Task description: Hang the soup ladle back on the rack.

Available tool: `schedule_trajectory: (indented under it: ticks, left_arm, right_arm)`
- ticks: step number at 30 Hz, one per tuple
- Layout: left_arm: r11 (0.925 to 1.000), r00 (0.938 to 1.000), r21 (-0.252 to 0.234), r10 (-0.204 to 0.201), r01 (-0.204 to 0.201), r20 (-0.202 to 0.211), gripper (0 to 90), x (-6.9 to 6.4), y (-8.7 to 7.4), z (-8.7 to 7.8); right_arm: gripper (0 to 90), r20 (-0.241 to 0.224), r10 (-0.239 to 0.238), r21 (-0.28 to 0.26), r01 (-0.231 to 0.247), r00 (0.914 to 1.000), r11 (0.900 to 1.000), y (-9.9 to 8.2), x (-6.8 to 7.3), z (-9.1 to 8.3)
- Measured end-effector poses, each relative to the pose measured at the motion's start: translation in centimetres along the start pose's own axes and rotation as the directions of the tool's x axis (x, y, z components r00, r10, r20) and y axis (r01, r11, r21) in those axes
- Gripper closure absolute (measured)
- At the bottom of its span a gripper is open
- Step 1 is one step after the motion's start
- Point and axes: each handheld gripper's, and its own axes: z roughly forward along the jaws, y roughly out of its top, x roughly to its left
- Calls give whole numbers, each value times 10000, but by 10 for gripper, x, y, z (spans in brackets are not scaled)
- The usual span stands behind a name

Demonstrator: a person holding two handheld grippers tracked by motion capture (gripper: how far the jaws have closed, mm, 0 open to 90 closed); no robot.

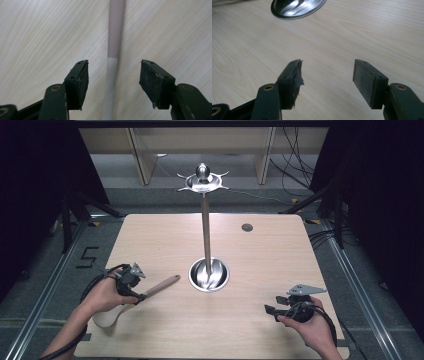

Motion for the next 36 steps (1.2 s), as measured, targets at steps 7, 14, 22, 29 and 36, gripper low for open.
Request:
schedule_trajectory:
  ticks: [7, 14, 22, 29, 36]
  left_arm:
    - [9932, 9951, 937, 620, -691, 769, 480, 10, 14, 13]
    - [9817, 9956, 1858, 263, -428, 905, 548, 16, 26, 22]
    - [9577, 9917, 2768, 469, -788, 1200, 584, 17, 37, 43]
    - [9485, 9886, 3018, 554, -959, 1400, 694, 21, 38, 49]
    - [9568, 9839, 2789, 333, -822, 1757, 757, 24, 33, 51]
  right_arm:
    - [404, 197, -219, -36, 220, 9996, 9998, -4, 1, -5]
    - [405, 274, -394, -11, 394, 9988, 9992, -4, 0, -4]
    - [404, 235, -407, 43, 406, 9989, 9992, -4, 0, -4]
    - [403, 191, -492, 72, 490, 9986, 9988, -5, -1, -3]
    - [403, 165, -232, 97, 230, 9996, 9997, -5, 1, -3]
